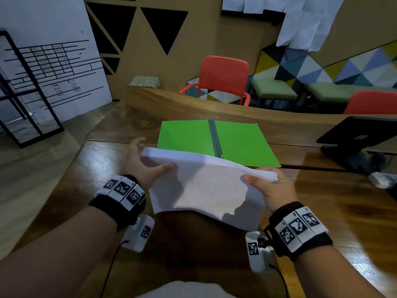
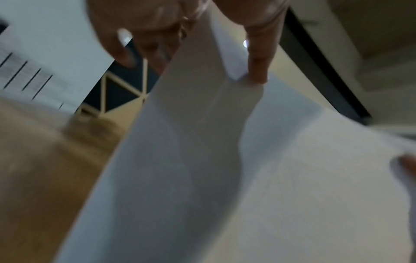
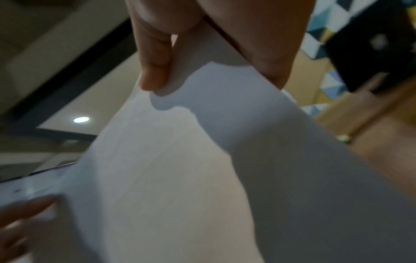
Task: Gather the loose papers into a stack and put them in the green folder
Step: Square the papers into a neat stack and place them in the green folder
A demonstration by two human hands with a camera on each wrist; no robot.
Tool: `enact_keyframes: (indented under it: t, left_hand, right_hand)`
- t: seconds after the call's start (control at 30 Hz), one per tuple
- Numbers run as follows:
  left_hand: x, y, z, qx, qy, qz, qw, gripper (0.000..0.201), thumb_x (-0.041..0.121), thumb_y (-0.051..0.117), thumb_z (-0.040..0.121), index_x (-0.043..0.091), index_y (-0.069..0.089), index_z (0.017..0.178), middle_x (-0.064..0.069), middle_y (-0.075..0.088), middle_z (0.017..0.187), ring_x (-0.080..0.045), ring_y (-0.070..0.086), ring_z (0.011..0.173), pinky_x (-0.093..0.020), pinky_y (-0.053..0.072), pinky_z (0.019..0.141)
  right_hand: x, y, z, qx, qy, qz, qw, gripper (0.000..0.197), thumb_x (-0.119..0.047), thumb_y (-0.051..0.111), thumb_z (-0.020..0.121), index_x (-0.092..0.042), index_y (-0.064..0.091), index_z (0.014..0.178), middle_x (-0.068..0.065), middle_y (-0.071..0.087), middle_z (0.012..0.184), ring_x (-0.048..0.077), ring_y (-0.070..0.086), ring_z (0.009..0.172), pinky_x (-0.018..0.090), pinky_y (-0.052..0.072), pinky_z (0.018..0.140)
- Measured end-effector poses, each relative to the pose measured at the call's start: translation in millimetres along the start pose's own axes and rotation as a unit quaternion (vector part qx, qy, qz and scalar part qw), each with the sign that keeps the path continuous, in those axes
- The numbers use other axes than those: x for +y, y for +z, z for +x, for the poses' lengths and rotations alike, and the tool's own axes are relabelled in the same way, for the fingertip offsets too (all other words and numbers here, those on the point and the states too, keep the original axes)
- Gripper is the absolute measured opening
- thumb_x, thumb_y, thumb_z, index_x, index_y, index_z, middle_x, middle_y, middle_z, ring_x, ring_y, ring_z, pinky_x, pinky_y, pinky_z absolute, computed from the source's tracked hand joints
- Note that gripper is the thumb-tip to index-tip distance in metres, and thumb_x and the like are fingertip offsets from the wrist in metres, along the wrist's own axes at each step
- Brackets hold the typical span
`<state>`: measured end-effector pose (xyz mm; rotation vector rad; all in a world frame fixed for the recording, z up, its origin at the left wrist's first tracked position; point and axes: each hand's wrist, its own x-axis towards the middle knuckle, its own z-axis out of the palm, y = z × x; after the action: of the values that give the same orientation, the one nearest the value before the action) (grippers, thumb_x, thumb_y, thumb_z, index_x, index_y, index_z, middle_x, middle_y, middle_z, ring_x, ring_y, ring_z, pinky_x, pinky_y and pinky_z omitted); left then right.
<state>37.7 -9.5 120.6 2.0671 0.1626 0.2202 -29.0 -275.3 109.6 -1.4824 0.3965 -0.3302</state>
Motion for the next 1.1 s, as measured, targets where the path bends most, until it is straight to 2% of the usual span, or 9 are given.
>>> enact_keyframes:
  t: [0.07, 0.17, 0.3, 0.5, 0.63, 0.73, 0.83, 0.93, 1.1]
  left_hand:
    - [23, -6, -8, 0.008, 0.114, 0.155, 0.981, 0.107, 0.059, 0.078, 0.048, 0.03, 0.028, 0.138, 0.001, 0.037, 0.144, -0.02, 0.037, 0.131, -0.043, 0.029, 0.112]
    - [69, -3, -23, -0.155, 0.264, 0.254, 0.917, 0.093, 0.063, 0.069, 0.057, 0.032, 0.035, 0.138, 0.005, 0.044, 0.141, -0.019, 0.04, 0.128, -0.048, 0.031, 0.11]
    - [87, 7, -31, -0.297, 0.288, 0.206, 0.887, 0.023, 0.037, 0.064, 0.081, 0.015, 0.069, 0.086, 0.01, 0.058, 0.062, -0.01, 0.056, 0.068, -0.019, 0.039, 0.058]
    - [65, -2, -29, -0.167, 0.22, -0.013, 0.961, 0.035, 0.028, 0.075, 0.068, 0.017, 0.056, 0.041, 0.015, 0.047, 0.037, 0.002, 0.041, 0.039, -0.011, 0.029, 0.042]
    - [66, -8, -26, -0.103, 0.14, -0.088, 0.981, 0.029, 0.011, 0.075, 0.073, -0.013, 0.063, 0.064, -0.011, 0.056, 0.063, -0.007, 0.045, 0.051, -0.011, 0.035, 0.042]
    - [60, 0, -27, -0.082, 0.068, -0.143, 0.984, 0.018, 0.014, 0.074, 0.075, 0.008, 0.063, 0.062, 0.01, 0.061, 0.042, 0.0, 0.054, 0.04, -0.004, 0.039, 0.039]
    - [57, 12, -34, -0.067, 0.029, -0.158, 0.985, 0.007, 0.015, 0.072, 0.077, 0.013, 0.065, 0.076, 0.016, 0.063, 0.044, 0.007, 0.057, 0.043, -0.011, 0.045, 0.047]
    - [56, 17, -37, -0.067, 0.046, -0.179, 0.981, 0.019, 0.01, 0.069, 0.079, 0.012, 0.069, 0.097, 0.005, 0.065, 0.073, 0.01, 0.06, 0.055, -0.011, 0.048, 0.056]
    - [71, 13, -34, -0.083, 0.069, -0.294, 0.95, 0.019, 0.011, 0.061, 0.084, 0.025, 0.069, 0.073, 0.011, 0.072, 0.063, 0.004, 0.063, 0.057, -0.011, 0.05, 0.053]
  right_hand:
    - [-19, 10, -10, -0.048, -0.048, -0.039, 0.997, 0.031, 0.004, 0.081, 0.06, -0.018, 0.06, 0.061, -0.01, 0.059, 0.044, 0.01, 0.052, 0.05, 0.019, 0.043, 0.05]
    - [-56, 33, -32, -0.101, -0.198, -0.154, 0.963, 0.028, -0.005, 0.083, 0.062, -0.02, 0.06, 0.058, -0.012, 0.056, 0.044, 0.001, 0.051, 0.046, 0.009, 0.038, 0.046]
    - [-84, 45, -45, -0.112, -0.307, -0.24, 0.914, 0.02, -0.017, 0.082, 0.063, -0.016, 0.061, 0.06, -0.001, 0.06, 0.059, 0.01, 0.053, 0.059, 0.023, 0.044, 0.057]
    - [-84, -2, -11, -0.132, -0.063, -0.413, 0.899, 0.031, -0.026, 0.086, 0.058, -0.008, 0.072, 0.078, 0.011, 0.073, 0.081, 0.028, 0.068, 0.081, 0.042, 0.054, 0.079]
    - [-76, -17, -15, -0.08, 0.006, -0.126, 0.989, 0.036, -0.006, 0.082, 0.055, -0.007, 0.071, 0.089, 0.01, 0.075, 0.089, 0.032, 0.07, 0.092, 0.045, 0.057, 0.083]
    - [-72, 3, -31, -0.083, -0.025, 0.171, 0.982, 0.039, 0.002, 0.068, 0.062, -0.009, 0.065, 0.099, 0.008, 0.074, 0.096, 0.027, 0.071, 0.092, 0.04, 0.058, 0.08]
    - [-59, 27, -41, -0.023, -0.076, 0.12, 0.99, 0.024, 0.003, 0.07, 0.071, -0.015, 0.062, 0.085, -0.001, 0.071, 0.074, 0.012, 0.066, 0.063, 0.028, 0.055, 0.061]
    - [-48, 34, -43, 0.013, -0.077, 0.028, 0.997, 0.031, -0.007, 0.076, 0.07, -0.021, 0.049, 0.069, -0.002, 0.057, 0.063, 0.003, 0.05, 0.046, 0.019, 0.043, 0.048]
    - [-52, 28, -36, 0.029, -0.067, 0.056, 0.996, 0.046, -0.067, 0.076, 0.042, -0.03, 0.052, 0.055, 0.004, 0.044, 0.062, 0.021, 0.039, 0.06, 0.031, 0.033, 0.058]
